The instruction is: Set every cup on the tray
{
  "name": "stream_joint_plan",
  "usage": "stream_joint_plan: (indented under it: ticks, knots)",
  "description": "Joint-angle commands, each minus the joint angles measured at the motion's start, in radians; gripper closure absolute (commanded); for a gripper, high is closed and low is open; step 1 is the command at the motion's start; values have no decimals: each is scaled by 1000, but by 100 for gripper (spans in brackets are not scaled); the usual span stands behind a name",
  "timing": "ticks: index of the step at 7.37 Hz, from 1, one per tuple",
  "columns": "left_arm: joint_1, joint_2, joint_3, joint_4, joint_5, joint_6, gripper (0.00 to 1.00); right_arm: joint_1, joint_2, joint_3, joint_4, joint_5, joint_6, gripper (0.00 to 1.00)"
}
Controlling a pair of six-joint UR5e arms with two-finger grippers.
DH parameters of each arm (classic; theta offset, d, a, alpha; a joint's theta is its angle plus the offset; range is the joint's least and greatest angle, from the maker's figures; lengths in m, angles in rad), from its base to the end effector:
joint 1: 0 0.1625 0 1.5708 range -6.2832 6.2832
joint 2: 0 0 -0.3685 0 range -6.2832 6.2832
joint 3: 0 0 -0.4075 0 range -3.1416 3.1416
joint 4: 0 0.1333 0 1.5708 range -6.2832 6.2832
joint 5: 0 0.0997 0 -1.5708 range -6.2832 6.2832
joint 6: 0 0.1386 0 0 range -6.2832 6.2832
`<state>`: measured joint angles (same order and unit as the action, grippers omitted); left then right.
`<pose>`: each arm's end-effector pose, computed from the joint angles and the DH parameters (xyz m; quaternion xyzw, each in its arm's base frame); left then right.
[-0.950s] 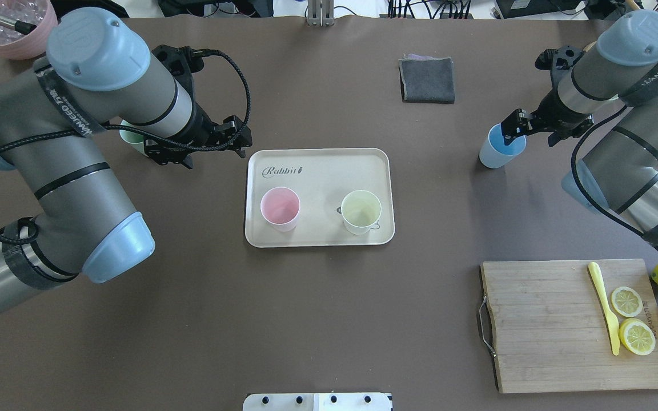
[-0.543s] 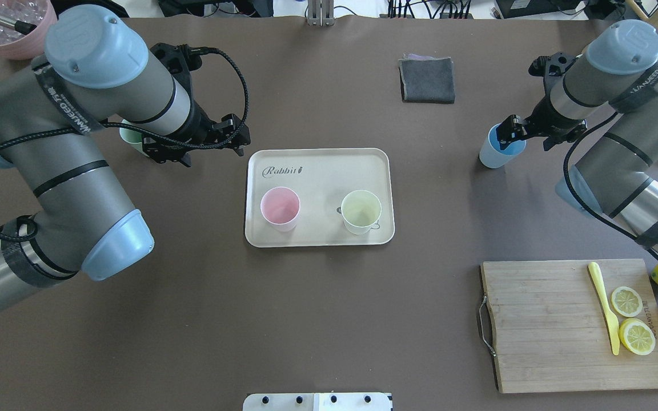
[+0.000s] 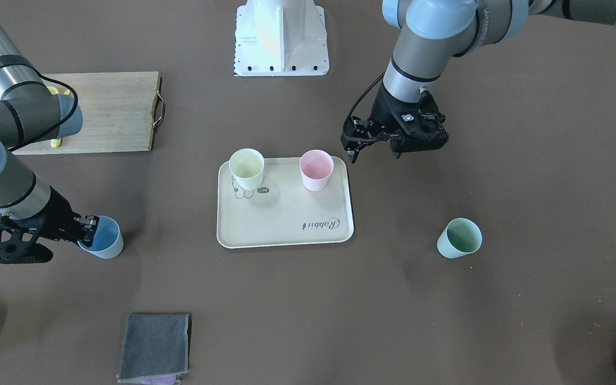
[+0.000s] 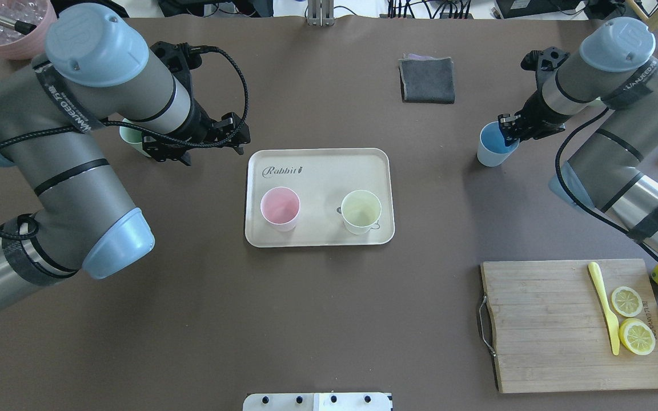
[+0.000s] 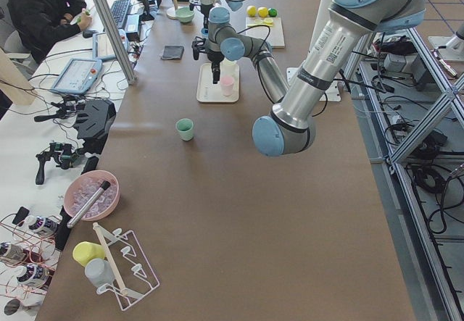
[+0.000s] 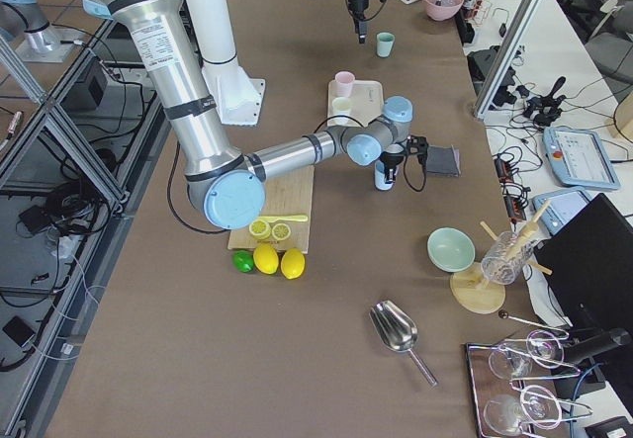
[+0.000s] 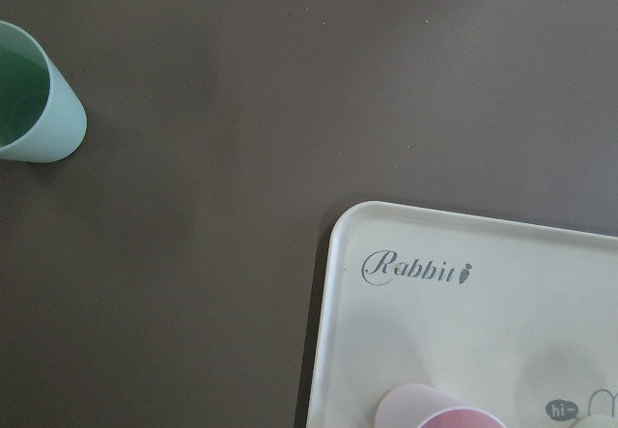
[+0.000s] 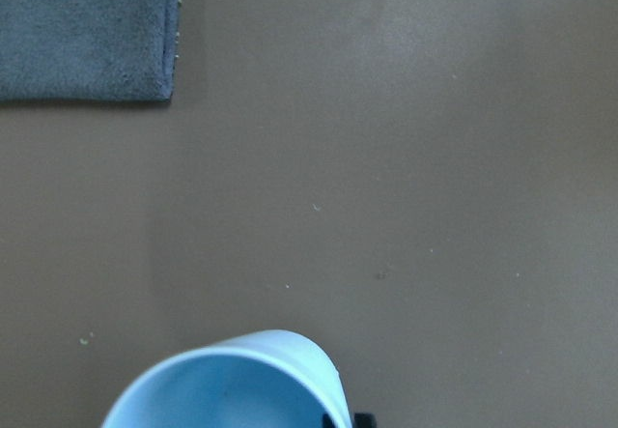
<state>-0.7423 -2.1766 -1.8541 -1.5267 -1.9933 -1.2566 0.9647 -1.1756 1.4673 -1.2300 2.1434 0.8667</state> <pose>0.4106 -0.4804 0.1583 0.0369 0.4427 -0.1054 0.8897 -0.3404 -0.5932 0.4204 0.0408 -0.3992 0.0314 0.9154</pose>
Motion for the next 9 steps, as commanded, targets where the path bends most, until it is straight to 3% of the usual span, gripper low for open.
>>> stream_joint_plan:
  ticks: [1, 2, 3, 4, 7, 9]
  knots:
    - [0, -2, 1, -1, 1, -1, 3, 52, 7, 30, -9, 67, 3, 100]
    - [-17, 0, 1, -1, -1, 0, 3, 80, 42, 47, -41, 119, 6, 100]
    - [-35, 6, 1, 0, -2, 46, 3, 72, 115, 59, -140, 112, 21, 100]
    - [-66, 20, 1, 0, -5, 109, 3, 30, 164, 57, -167, 98, 82, 100]
    - [-207, 104, 27, -3, -93, 362, 3, -148, 290, 54, -174, -61, 361, 100]
    - [-276, 104, 84, -12, -116, 459, 3, -239, 329, 28, -174, -140, 419, 100]
